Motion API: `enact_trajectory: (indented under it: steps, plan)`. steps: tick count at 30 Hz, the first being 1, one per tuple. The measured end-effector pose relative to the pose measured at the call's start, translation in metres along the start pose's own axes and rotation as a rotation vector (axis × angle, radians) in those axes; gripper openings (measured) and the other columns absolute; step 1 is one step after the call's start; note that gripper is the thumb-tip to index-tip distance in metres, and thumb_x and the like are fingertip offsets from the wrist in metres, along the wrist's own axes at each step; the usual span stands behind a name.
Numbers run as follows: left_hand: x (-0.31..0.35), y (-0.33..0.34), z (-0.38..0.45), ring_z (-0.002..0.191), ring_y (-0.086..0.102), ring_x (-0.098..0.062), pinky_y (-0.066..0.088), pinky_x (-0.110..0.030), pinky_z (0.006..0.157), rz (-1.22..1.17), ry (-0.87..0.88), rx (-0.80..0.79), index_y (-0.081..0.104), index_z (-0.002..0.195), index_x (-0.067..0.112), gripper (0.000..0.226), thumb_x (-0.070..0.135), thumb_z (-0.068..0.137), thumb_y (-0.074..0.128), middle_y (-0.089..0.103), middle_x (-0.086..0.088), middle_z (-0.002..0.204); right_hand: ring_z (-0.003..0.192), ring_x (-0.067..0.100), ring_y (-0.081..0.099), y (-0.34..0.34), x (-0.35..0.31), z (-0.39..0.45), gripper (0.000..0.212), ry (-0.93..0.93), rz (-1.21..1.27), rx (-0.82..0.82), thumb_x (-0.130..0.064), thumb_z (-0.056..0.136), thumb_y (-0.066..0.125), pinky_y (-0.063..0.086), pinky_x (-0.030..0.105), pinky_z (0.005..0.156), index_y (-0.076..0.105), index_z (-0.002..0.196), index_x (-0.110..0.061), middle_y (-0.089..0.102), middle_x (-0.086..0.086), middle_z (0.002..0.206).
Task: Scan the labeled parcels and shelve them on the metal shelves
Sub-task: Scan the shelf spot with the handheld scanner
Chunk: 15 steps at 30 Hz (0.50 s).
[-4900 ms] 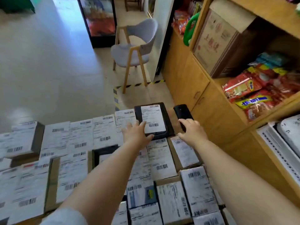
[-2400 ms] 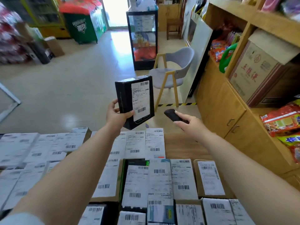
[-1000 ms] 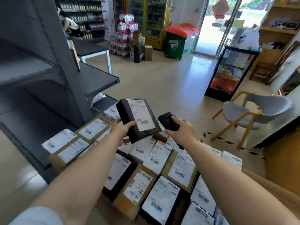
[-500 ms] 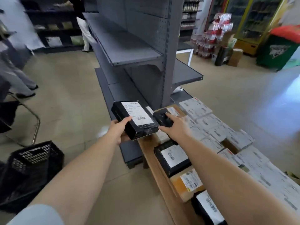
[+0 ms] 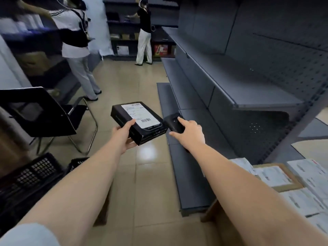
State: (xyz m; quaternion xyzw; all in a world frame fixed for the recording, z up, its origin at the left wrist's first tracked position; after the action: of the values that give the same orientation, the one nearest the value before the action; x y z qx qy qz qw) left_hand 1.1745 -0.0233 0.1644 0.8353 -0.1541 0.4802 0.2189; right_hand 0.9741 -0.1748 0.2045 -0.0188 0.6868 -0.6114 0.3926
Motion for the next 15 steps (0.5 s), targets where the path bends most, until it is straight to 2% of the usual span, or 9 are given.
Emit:
enact_trajectory:
  steps: [5, 9, 13, 15]
  plan:
    - [0.067, -0.001, 0.086, 0.089, 0.069, -0.026, 0.058, -0.052, 0.081, -0.114, 0.024, -0.003, 0.038, 0.123, 0.02, 0.053, 0.032, 0.088, 0.076, 0.067, -0.009, 0.111, 0.129, 0.029, 0.036, 0.012, -0.061, 0.095, 0.072, -0.058, -0.038, 0.032, -0.057, 0.084, 0.065, 0.042, 0.046, 0.099, 0.036, 0.147, -0.039, 0.043, 0.006, 0.14]
    - [0.12, 0.02, 0.161, 0.083, 0.069, -0.023, 0.059, -0.046, 0.069, -0.142, 0.068, 0.009, 0.037, 0.121, 0.02, 0.052, 0.033, 0.088, 0.076, 0.066, -0.007, 0.105, 0.128, 0.029, 0.036, 0.008, -0.094, 0.186, 0.072, -0.101, -0.024, 0.069, -0.056, 0.084, 0.066, 0.041, 0.047, 0.102, 0.037, 0.147, -0.039, 0.043, 0.005, 0.14]
    - [0.174, 0.058, 0.245, 0.084, 0.071, -0.024, 0.058, -0.038, 0.053, -0.143, 0.14, 0.023, 0.042, 0.13, 0.015, 0.06, 0.034, 0.085, 0.078, 0.069, -0.007, 0.112, 0.127, 0.026, 0.037, -0.001, -0.111, 0.294, 0.071, -0.124, 0.027, 0.111, -0.055, 0.084, 0.067, 0.039, 0.044, 0.103, 0.038, 0.146, -0.04, 0.044, 0.003, 0.137]
    - [0.207, 0.083, 0.287, 0.084, 0.07, -0.024, 0.057, -0.038, 0.053, -0.14, 0.165, 0.032, 0.043, 0.13, 0.014, 0.061, 0.032, 0.085, 0.078, 0.068, -0.008, 0.112, 0.127, 0.026, 0.036, -0.008, -0.118, 0.354, 0.071, -0.129, 0.052, 0.115, -0.055, 0.084, 0.067, 0.039, 0.043, 0.103, 0.038, 0.146, -0.04, 0.044, 0.002, 0.137]
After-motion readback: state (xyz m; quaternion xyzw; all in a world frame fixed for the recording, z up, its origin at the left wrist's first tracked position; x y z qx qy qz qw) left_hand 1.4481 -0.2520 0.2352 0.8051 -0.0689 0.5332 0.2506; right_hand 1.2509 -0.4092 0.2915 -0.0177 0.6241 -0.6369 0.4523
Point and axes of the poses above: each hand's wrist, its own z-axis towards the middle knuckle, its own y-axis out of the palm, x = y × z, the point moved 5 cm from there along z, towards the middle knuckle
